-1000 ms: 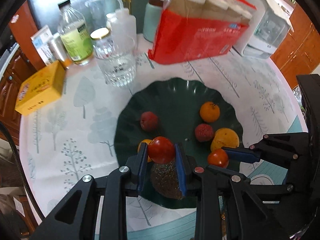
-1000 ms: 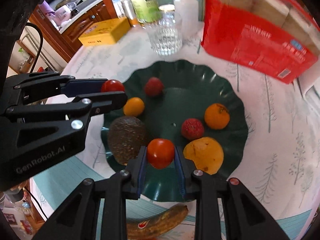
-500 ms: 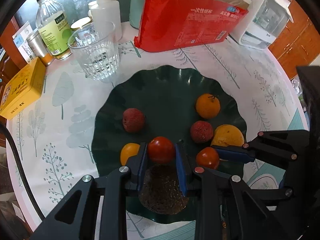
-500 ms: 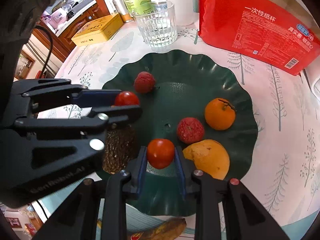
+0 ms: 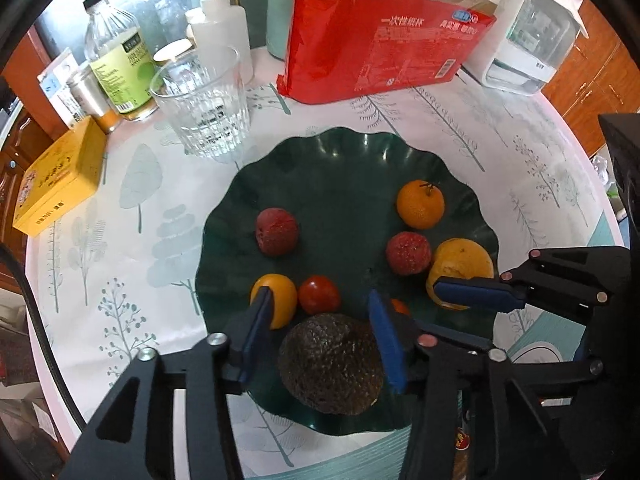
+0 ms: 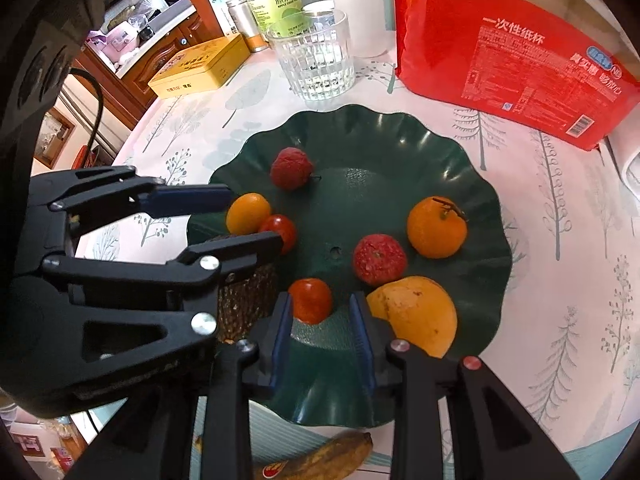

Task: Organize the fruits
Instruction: 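Open both tools to drop the cherry tomatoes onto the green plate, then move both tools back toward the white plate, then grasp the tangerine with the left tool while the right tool grasps a cherry tomato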

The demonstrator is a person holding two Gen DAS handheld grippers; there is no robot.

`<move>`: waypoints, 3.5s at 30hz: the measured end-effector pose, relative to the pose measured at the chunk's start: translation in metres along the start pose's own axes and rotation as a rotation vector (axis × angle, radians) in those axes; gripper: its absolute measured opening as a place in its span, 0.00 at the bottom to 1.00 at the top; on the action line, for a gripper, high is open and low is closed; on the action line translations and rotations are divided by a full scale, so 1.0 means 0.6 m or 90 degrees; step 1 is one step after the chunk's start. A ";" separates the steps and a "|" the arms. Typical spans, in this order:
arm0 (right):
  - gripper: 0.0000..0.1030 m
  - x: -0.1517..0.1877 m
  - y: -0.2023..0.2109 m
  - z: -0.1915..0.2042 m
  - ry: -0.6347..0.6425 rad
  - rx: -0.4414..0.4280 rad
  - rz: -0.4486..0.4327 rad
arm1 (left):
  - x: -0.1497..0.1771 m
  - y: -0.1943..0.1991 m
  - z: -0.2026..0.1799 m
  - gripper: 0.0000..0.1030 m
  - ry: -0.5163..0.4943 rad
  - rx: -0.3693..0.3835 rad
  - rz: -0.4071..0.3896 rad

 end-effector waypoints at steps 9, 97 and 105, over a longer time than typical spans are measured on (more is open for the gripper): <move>0.29 0.005 0.037 -0.004 0.001 0.017 -0.020 | 0.000 0.047 -0.008 0.55 0.010 -0.017 -0.025; 0.44 0.320 0.159 -0.106 0.079 -0.054 -0.046 | 0.334 0.107 -0.247 0.79 0.289 -0.168 -0.080; 0.44 0.313 0.153 -0.108 0.080 -0.073 -0.050 | 0.336 0.099 -0.241 0.73 0.310 -0.129 -0.081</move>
Point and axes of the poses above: each gripper's, at about its wrist camera, not at the fingertips, and y roughly against the way its jaws point, z to its left, x to its underside, the point moved 2 cm from there along -y, roughly the way its jaws point, and after that the axes turned 13 degrees about -z, right-handed, at the moved point
